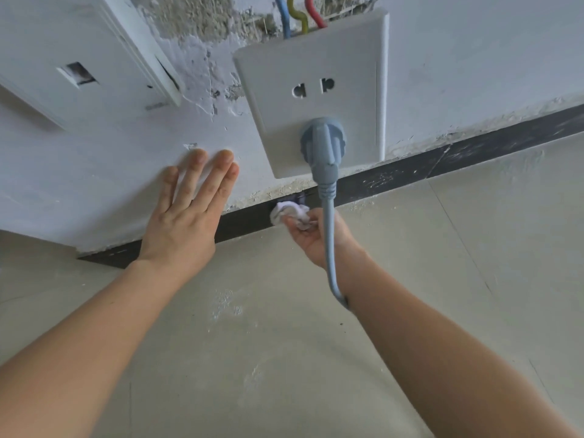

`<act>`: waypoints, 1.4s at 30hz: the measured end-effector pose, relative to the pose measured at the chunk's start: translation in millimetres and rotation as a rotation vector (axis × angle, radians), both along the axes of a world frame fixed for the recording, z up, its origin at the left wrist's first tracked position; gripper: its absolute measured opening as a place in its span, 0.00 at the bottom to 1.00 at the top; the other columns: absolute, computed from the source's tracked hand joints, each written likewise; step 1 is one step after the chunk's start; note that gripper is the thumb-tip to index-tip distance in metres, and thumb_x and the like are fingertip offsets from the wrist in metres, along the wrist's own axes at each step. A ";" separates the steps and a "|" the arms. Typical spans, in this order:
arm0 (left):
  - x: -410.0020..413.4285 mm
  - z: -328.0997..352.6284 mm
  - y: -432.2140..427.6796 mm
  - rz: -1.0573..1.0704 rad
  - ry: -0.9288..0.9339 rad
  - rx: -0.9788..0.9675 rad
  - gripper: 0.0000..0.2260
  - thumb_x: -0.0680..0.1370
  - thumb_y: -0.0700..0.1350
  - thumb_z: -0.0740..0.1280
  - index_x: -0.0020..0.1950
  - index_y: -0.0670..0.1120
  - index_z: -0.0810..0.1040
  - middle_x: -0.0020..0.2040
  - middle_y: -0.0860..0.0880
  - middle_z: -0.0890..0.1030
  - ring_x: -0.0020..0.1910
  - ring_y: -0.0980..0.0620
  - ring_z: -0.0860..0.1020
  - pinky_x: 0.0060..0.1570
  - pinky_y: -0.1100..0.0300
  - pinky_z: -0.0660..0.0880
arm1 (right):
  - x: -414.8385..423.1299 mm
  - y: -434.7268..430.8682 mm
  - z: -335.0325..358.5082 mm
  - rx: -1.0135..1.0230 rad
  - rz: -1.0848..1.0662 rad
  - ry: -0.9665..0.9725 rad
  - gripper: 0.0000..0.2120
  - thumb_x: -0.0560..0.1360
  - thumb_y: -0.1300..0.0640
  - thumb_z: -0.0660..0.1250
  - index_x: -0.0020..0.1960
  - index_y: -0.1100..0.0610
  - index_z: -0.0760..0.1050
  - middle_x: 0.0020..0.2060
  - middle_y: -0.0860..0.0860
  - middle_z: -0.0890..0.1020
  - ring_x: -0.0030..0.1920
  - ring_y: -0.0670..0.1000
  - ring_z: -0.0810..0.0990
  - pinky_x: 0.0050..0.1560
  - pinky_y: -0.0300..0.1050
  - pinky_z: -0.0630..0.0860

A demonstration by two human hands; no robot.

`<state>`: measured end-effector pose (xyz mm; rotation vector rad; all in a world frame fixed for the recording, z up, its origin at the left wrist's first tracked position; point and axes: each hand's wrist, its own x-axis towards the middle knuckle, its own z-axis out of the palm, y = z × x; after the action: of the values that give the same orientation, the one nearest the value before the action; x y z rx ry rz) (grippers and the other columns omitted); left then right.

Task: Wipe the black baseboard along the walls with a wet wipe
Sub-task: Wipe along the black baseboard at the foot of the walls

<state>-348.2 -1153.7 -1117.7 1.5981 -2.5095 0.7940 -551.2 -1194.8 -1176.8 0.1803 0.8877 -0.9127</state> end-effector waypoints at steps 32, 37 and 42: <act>-9.3 -13.8 -2.7 0.023 0.022 -0.051 0.43 0.66 0.37 0.58 0.78 0.43 0.42 0.78 0.50 0.39 0.76 0.47 0.37 0.73 0.48 0.34 | -123.6 -20.0 4.3 0.093 -0.292 0.551 0.12 0.75 0.63 0.53 0.49 0.60 0.75 0.41 0.59 0.80 0.20 0.48 0.71 0.26 0.36 0.72; -9.7 -10.0 -1.9 0.026 0.032 -0.023 0.45 0.64 0.37 0.58 0.78 0.45 0.41 0.78 0.51 0.39 0.76 0.47 0.37 0.73 0.50 0.33 | -56.7 -0.4 2.8 -0.050 0.315 0.346 0.19 0.74 0.65 0.52 0.60 0.70 0.72 0.38 0.60 0.79 0.26 0.50 0.77 0.25 0.38 0.76; -8.0 -6.8 -0.5 0.020 0.049 -0.008 0.43 0.65 0.39 0.56 0.78 0.46 0.41 0.78 0.52 0.39 0.76 0.48 0.37 0.73 0.51 0.34 | -46.8 -6.0 10.8 -0.133 0.319 0.322 0.17 0.72 0.74 0.53 0.57 0.75 0.72 0.42 0.62 0.83 0.43 0.56 0.84 0.42 0.43 0.82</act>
<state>-356.2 -1154.1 -1124.5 1.6223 -2.4573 0.7568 -598.0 -1200.8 -1166.0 -0.2253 1.1113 -0.7075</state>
